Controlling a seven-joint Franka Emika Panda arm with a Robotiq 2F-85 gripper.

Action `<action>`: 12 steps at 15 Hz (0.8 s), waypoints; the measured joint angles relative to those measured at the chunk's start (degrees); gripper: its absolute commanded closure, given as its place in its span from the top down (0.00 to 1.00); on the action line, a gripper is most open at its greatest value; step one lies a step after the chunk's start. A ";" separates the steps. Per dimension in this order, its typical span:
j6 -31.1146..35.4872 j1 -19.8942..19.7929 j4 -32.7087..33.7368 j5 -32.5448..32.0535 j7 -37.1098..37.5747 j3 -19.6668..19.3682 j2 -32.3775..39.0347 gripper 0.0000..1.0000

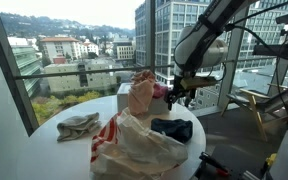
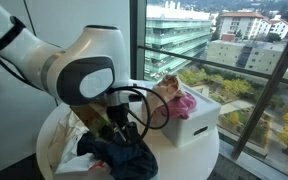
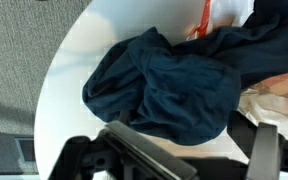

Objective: Move the items in the plastic to the top of the white object

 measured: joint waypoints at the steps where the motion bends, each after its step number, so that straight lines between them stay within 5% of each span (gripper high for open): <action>1: -0.45 0.06 -0.01 2.04 -3.41 -0.39 0.31 1.00; 12: 3.30 -0.01 1.69 4.07 -3.86 1.99 5.26 1.00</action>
